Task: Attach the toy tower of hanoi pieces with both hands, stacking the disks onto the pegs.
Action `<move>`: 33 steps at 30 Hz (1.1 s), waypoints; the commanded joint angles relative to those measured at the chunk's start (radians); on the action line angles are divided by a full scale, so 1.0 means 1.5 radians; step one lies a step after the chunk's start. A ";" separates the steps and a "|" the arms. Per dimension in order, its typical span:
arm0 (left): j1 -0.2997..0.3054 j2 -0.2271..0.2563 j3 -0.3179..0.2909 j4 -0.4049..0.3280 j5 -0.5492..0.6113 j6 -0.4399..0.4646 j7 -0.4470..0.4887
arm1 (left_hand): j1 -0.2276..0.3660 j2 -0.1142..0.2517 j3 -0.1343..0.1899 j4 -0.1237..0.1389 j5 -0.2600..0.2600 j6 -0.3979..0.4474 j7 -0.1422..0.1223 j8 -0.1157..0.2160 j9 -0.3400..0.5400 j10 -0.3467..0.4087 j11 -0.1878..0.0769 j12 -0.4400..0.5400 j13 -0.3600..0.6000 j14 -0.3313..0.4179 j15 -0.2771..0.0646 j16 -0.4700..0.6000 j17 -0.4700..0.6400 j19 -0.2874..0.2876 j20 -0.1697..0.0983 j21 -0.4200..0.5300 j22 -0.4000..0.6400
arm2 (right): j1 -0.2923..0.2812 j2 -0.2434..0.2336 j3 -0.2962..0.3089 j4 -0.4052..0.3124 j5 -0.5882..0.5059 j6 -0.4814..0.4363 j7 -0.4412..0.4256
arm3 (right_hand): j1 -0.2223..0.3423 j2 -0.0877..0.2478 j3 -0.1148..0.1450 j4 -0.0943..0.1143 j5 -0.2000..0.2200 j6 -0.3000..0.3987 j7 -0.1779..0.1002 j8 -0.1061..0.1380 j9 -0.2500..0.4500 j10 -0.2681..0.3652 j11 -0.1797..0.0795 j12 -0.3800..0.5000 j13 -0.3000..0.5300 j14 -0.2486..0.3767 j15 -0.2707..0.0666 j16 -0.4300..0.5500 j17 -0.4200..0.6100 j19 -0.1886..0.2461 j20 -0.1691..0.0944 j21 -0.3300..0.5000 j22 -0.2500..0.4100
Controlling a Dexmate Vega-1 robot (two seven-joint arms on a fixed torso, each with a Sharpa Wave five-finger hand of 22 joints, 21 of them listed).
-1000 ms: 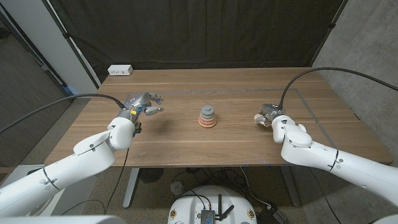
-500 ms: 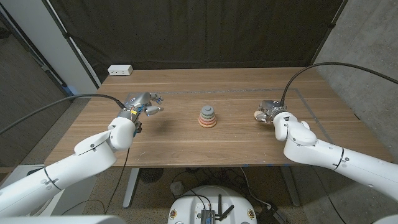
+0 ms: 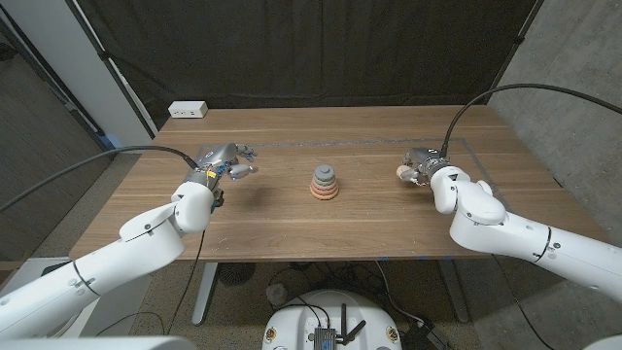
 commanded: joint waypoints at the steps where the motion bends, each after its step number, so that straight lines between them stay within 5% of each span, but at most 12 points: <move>1: -0.023 -0.005 0.013 0.012 0.006 -0.007 -0.009 | -0.001 0.000 0.007 0.000 0.004 -0.002 0.001 -0.001 0.003 0.006 0.000 -0.001 0.002 0.003 -0.035 0.001 0.002 0.007 -0.083 0.002 0.002 | 0.006 -0.023 0.001 -0.049 -0.039 -0.005 0.045 | 0.035 0.028 -0.001 0.003 0.004 0.011 -0.002 0.005 0.001 0.032 -0.025 -0.003 0.003 0.004 0.001 0.000 0.002 0.005 -0.004 0.002 0.001; 33: 0.005 -0.003 0.009 0.010 0.034 -0.007 0.023 | -0.004 -0.002 0.010 0.000 0.004 -0.004 0.000 -0.005 0.005 0.002 -0.001 -0.004 0.003 0.002 -0.035 0.000 0.001 0.006 -0.083 0.003 0.000 | -0.071 -0.032 0.118 -0.081 0.007 0.150 0.022 | 0.041 0.029 -0.004 0.004 0.009 0.018 -0.002 0.005 0.000 0.039 -0.027 -0.007 0.007 0.008 0.001 0.002 0.006 0.004 -0.003 0.004 0.003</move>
